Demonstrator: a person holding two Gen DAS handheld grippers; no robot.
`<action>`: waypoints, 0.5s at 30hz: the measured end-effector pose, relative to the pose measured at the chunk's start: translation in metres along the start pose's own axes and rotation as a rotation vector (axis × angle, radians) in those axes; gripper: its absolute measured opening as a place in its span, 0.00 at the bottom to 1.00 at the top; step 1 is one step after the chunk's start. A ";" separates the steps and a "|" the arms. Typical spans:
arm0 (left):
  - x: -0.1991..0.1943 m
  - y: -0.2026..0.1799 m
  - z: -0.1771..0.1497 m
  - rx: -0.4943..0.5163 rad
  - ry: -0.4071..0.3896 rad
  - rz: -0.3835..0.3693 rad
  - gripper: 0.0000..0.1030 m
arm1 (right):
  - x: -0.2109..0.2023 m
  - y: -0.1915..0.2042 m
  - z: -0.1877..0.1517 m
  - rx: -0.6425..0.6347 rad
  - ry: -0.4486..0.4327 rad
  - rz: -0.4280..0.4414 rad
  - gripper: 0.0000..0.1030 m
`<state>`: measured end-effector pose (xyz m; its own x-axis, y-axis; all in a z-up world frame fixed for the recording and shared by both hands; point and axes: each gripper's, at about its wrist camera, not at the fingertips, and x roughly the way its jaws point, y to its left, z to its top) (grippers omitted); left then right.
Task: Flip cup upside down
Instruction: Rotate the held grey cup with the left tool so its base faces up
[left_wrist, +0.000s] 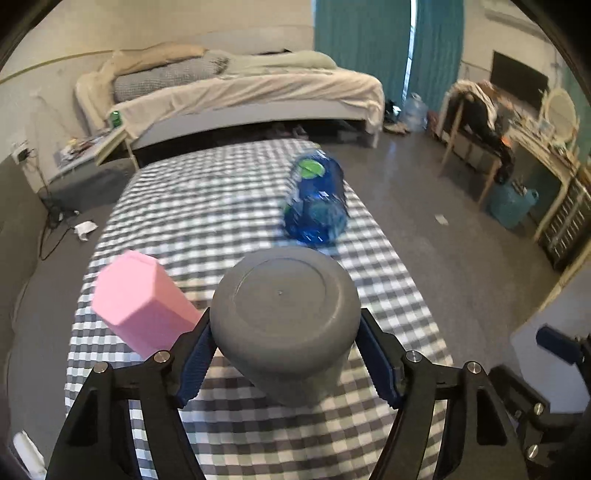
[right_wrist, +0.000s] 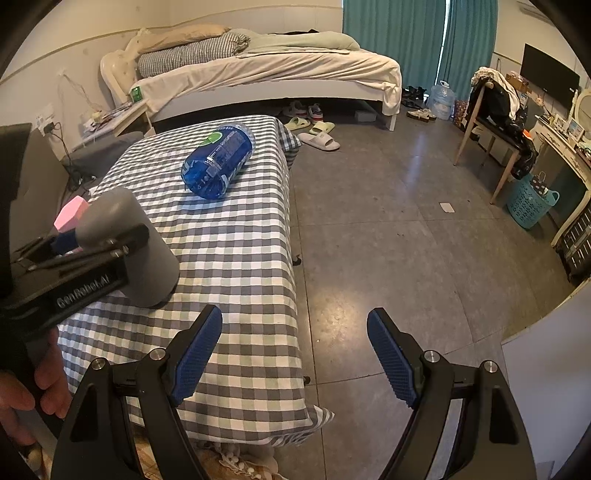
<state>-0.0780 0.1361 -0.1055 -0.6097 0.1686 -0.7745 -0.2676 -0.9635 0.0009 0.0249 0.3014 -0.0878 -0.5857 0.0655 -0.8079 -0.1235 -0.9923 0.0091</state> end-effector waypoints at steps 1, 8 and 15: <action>0.002 -0.001 -0.002 0.011 0.022 -0.015 0.71 | -0.001 -0.001 0.000 0.001 -0.001 0.000 0.79; 0.001 0.009 -0.012 -0.055 0.093 -0.099 0.72 | -0.007 -0.003 0.000 0.017 -0.013 0.007 0.79; 0.009 0.004 -0.016 -0.045 0.159 -0.088 0.81 | -0.009 -0.005 -0.004 0.022 -0.013 0.009 0.79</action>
<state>-0.0726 0.1307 -0.1222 -0.4589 0.2214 -0.8605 -0.2788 -0.9554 -0.0971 0.0341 0.3055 -0.0836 -0.5969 0.0581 -0.8002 -0.1356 -0.9903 0.0292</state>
